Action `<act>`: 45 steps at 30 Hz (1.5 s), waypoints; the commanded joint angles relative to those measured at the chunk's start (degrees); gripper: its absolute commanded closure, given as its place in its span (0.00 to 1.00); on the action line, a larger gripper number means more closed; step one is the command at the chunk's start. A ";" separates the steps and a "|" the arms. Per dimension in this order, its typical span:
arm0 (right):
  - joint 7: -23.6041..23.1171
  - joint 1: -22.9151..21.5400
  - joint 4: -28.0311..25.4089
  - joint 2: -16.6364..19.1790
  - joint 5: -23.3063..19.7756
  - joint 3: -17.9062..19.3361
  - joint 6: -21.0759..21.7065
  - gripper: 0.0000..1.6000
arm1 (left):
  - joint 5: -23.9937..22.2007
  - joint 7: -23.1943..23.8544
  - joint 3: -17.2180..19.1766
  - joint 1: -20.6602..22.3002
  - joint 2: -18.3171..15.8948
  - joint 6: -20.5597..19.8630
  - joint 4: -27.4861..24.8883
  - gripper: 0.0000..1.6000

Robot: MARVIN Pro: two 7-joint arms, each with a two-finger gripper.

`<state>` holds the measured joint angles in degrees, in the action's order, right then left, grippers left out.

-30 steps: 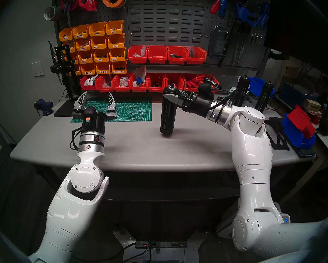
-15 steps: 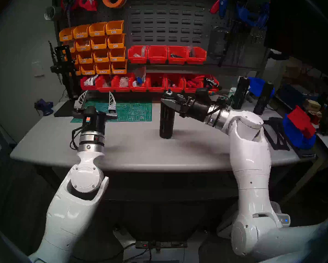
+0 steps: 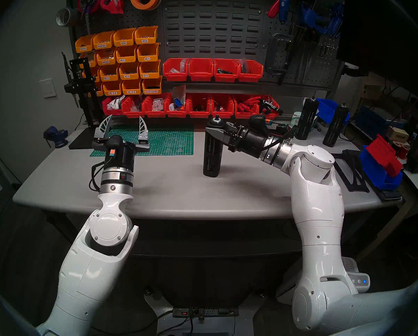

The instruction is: Pick a screwdriver bit and insert it into the screwdriver

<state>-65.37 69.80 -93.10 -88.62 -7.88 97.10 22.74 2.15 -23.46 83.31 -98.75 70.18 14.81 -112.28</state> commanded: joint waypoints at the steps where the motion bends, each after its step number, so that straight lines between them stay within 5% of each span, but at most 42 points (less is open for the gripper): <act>1: -0.58 -1.75 -3.22 -1.28 -1.65 0.29 0.54 1.00 | 0.18 -0.18 0.07 1.16 0.14 1.00 -1.97 0.00; 28: -2.50 -2.13 -2.77 -0.12 0.44 -0.18 3.50 1.00 | 0.46 -0.75 -0.16 1.31 0.10 0.90 -1.84 0.00; 29: -2.61 -2.20 -2.74 0.00 0.49 -0.21 3.52 0.88 | 0.46 -0.74 -0.21 1.38 0.11 0.90 -1.82 0.00; 33: -2.87 -2.29 -2.71 0.06 0.49 -0.03 3.81 0.76 | 0.46 -0.69 -0.38 1.58 0.12 0.97 -1.73 0.00; 34: -2.96 -2.31 -2.71 0.09 0.50 -0.02 3.84 0.62 | 0.48 -0.69 -0.41 1.63 0.12 0.98 -1.70 0.00; 35: -3.09 -2.34 -2.68 0.08 0.46 0.05 3.89 0.26 | 0.50 -0.69 -0.43 1.66 0.11 0.98 -1.67 0.00; 45: -4.03 -2.62 -2.43 -0.24 0.36 0.27 4.06 0.00 | 0.60 -0.72 -0.63 1.85 0.15 1.09 -1.37 0.00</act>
<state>-69.07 69.25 -94.40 -88.53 -6.88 97.49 26.88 2.61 -24.28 82.75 -98.58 70.27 14.88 -112.36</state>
